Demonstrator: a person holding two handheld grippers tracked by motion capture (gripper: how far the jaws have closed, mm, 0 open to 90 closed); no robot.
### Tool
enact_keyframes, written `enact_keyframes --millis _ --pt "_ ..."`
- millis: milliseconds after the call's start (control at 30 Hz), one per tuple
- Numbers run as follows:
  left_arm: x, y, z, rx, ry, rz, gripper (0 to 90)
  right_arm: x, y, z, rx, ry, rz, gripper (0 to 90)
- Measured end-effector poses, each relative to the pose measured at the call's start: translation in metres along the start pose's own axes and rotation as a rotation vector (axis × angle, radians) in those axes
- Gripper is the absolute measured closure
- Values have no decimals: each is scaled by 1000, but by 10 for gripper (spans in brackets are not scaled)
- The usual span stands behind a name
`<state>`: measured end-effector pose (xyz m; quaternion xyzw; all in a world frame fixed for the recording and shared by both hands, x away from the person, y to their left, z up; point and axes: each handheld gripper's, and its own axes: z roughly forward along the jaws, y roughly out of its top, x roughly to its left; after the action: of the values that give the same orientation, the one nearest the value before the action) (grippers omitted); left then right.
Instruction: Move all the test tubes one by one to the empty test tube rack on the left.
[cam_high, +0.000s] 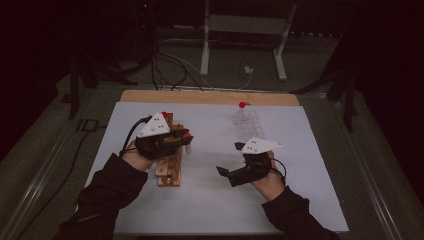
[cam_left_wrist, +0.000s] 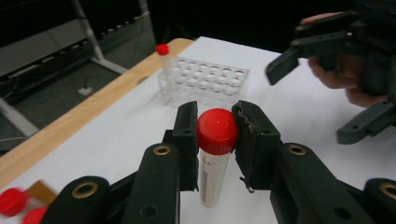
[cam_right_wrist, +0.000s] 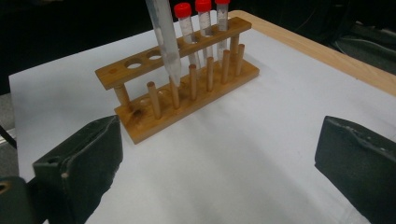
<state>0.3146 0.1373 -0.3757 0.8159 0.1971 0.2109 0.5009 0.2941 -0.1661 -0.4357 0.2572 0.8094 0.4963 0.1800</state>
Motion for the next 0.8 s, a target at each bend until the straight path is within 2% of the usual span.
enact_keyframes --millis 367,800 --pt "21 -9 -16 -8 70 -43 720 1 1 -2 -7 1 -16 13" --pt "37 -22 -28 -10 152 -79 720 0 1 -3 -11 -3 -14 13"
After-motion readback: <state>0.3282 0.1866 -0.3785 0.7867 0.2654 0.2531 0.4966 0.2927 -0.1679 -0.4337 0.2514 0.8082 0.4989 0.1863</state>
